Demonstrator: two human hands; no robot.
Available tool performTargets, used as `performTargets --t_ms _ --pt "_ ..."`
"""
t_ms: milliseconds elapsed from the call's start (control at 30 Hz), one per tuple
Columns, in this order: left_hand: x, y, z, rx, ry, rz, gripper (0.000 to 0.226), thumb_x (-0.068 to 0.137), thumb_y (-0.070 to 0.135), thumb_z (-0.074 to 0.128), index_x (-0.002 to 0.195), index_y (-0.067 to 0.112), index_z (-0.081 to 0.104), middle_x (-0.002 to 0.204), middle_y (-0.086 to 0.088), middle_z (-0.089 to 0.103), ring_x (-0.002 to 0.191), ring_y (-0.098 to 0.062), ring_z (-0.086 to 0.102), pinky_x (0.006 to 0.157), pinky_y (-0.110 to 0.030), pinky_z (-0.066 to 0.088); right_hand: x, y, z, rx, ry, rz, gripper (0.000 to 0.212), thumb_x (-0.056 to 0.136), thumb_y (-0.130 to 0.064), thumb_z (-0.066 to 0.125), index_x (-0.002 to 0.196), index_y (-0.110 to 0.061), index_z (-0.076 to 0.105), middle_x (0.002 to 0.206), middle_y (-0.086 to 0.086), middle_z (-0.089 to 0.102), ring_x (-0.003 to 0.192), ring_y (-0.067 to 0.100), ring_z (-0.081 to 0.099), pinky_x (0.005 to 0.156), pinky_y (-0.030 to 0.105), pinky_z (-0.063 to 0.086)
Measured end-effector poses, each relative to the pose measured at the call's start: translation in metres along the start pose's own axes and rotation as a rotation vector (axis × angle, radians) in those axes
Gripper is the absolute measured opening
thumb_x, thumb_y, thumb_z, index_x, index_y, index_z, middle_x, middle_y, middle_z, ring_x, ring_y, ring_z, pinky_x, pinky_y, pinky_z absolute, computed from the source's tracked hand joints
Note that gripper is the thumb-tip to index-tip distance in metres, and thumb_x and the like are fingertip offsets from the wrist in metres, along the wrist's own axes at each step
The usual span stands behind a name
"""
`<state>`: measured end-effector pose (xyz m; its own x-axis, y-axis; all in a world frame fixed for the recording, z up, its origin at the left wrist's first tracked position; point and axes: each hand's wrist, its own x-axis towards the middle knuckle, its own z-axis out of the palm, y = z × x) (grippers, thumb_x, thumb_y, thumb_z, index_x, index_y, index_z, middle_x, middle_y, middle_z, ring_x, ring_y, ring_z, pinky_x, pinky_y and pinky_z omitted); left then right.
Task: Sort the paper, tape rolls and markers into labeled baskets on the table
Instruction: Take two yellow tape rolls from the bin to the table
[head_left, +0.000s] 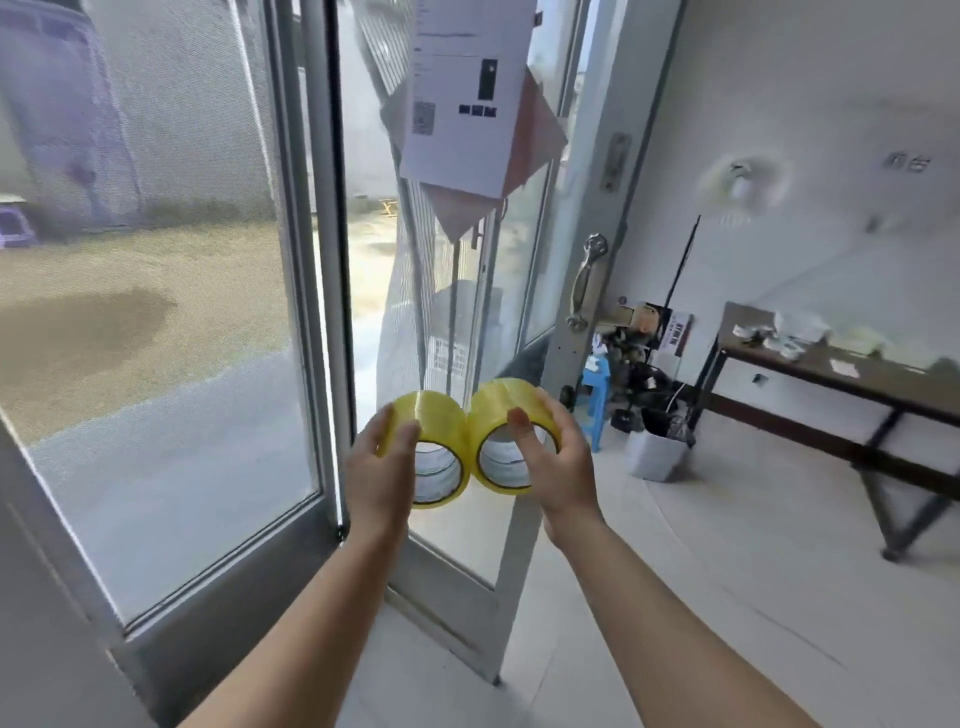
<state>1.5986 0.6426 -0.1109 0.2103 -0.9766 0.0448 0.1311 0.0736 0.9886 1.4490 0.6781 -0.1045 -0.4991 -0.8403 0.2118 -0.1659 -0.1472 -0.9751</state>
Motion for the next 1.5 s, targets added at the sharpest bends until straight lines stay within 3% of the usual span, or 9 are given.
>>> performTargets --t_ms 100,400,600,800,1033,1267,1400,1500 --pt "-0.015 0.002 0.035 -0.029 -0.074 0.003 0.045 0.09 0.022 0.06 0.134 0.017 0.055 0.134 -0.001 0.058 0.121 -0.017 0.053 0.098 -0.029 0.039 0.004 -0.003 -0.039 -0.02 0.076 -0.003 0.071 0.071 -0.063 0.065 0.134 -0.034 0.052 0.141 -0.008 0.048 0.13 0.012 0.044 0.11 0.038 0.039" --pt "-0.068 -0.003 0.155 -0.054 -0.267 -0.039 0.055 0.077 0.034 0.063 0.13 0.017 0.06 0.129 -0.003 0.062 0.117 -0.02 0.057 0.105 -0.041 0.043 0.018 0.0 -0.167 -0.047 0.285 0.009 0.057 0.082 -0.048 0.069 0.135 -0.034 0.052 0.141 -0.011 0.048 0.131 0.01 0.043 0.11 0.036 0.039" --pt "-0.104 -0.017 0.238 -0.088 -0.371 -0.078 0.047 0.087 0.026 0.062 0.133 0.021 0.057 0.126 0.001 0.062 0.111 -0.016 0.059 0.088 -0.03 0.046 0.03 0.005 -0.253 -0.051 0.388 0.022 0.053 0.082 -0.047 0.069 0.131 -0.037 0.053 0.136 -0.014 0.048 0.124 0.007 0.044 0.103 0.03 0.04" --pt "-0.139 -0.028 0.308 -0.086 -0.465 -0.093 0.061 0.075 0.037 0.063 0.133 0.02 0.056 0.129 0.001 0.062 0.115 -0.017 0.058 0.103 -0.042 0.045 0.044 0.019 -0.326 -0.04 0.452 0.028 0.052 0.083 -0.043 0.07 0.131 -0.036 0.052 0.13 -0.015 0.047 0.119 0.005 0.044 0.097 0.024 0.037" --pt "-0.16 -0.049 0.377 -0.035 -0.532 -0.13 0.049 0.086 0.028 0.061 0.134 0.02 0.056 0.134 -0.002 0.059 0.12 -0.019 0.055 0.106 -0.043 0.042 0.063 0.042 -0.39 -0.07 0.516 0.052 0.055 0.082 -0.046 0.07 0.133 -0.035 0.052 0.138 -0.014 0.048 0.123 0.004 0.044 0.099 0.025 0.037" --pt "-0.151 -0.071 0.453 -0.036 -0.601 -0.162 0.049 0.086 0.029 0.061 0.134 0.022 0.056 0.128 0.001 0.06 0.115 -0.018 0.055 0.1 -0.038 0.044 0.107 0.06 -0.437 -0.084 0.571 0.07 0.054 0.084 -0.044 0.069 0.134 -0.034 0.052 0.138 -0.014 0.049 0.121 0.003 0.043 0.1 0.024 0.036" --pt "-0.133 -0.082 0.51 -0.064 -0.639 -0.195 0.046 0.089 0.024 0.06 0.135 0.022 0.055 0.114 0.004 0.059 0.104 -0.014 0.055 0.086 -0.03 0.04 0.151 0.071 -0.463 -0.12 0.612 0.073 0.056 0.083 -0.047 0.068 0.135 -0.034 0.052 0.139 -0.014 0.048 0.123 0.003 0.043 0.103 0.025 0.036" --pt "-0.12 -0.085 0.552 -0.083 -0.677 -0.193 0.046 0.089 0.024 0.06 0.135 0.022 0.054 0.12 0.003 0.059 0.103 -0.012 0.054 0.085 -0.027 0.037 0.185 0.077 -0.483 -0.131 0.649 0.065 0.056 0.082 -0.048 0.069 0.134 -0.035 0.052 0.14 -0.015 0.048 0.126 0.004 0.043 0.107 0.029 0.036"
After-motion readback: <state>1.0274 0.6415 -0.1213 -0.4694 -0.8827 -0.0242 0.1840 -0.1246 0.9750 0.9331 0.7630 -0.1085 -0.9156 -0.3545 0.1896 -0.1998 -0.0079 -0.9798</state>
